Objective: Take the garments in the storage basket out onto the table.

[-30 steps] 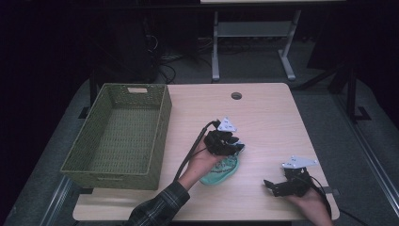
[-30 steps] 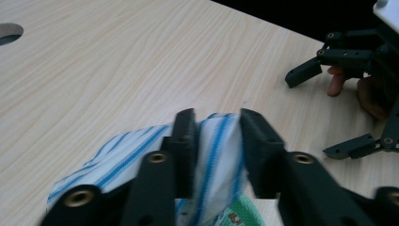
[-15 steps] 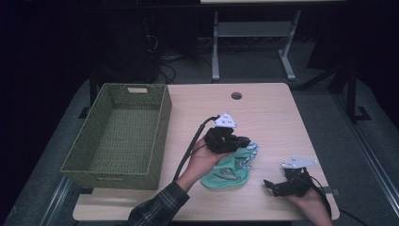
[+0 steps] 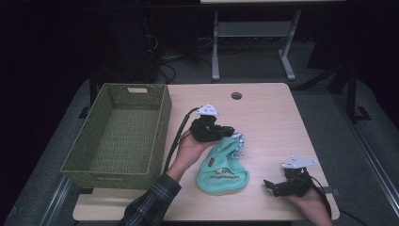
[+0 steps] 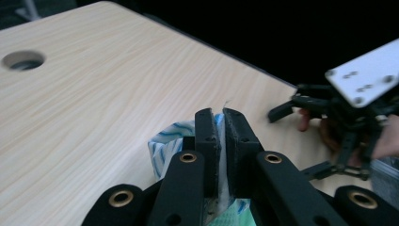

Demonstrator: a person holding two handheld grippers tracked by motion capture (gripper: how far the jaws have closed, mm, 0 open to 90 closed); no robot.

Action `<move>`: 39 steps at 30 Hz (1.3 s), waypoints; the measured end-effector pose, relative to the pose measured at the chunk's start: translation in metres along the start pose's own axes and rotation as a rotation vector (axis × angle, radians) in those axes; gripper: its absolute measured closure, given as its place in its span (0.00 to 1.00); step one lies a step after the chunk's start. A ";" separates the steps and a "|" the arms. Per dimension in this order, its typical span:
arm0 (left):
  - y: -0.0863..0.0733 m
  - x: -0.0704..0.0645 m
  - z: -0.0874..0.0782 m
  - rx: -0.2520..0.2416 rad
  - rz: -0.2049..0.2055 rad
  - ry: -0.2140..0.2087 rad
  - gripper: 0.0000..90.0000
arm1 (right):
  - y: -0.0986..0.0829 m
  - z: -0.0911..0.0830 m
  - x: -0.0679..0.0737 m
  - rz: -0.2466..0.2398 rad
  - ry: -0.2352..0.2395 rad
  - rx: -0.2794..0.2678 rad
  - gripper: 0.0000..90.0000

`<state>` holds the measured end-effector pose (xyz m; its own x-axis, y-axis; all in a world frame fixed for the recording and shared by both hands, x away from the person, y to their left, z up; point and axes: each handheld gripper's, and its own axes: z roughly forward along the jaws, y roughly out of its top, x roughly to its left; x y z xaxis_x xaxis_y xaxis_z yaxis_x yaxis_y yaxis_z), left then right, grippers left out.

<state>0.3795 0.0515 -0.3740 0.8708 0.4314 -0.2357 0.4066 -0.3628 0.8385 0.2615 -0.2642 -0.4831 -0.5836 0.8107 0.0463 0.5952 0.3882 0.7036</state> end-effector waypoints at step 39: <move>-0.045 0.039 -0.007 0.187 -0.072 0.353 0.48 | 0.000 0.000 0.000 0.000 0.000 0.000 0.00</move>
<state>0.3931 0.0904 -0.4170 0.7028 0.7069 -0.0799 0.5351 -0.4513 0.7141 0.2614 -0.2641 -0.4831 -0.5835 0.8108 0.0466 0.5955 0.3881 0.7034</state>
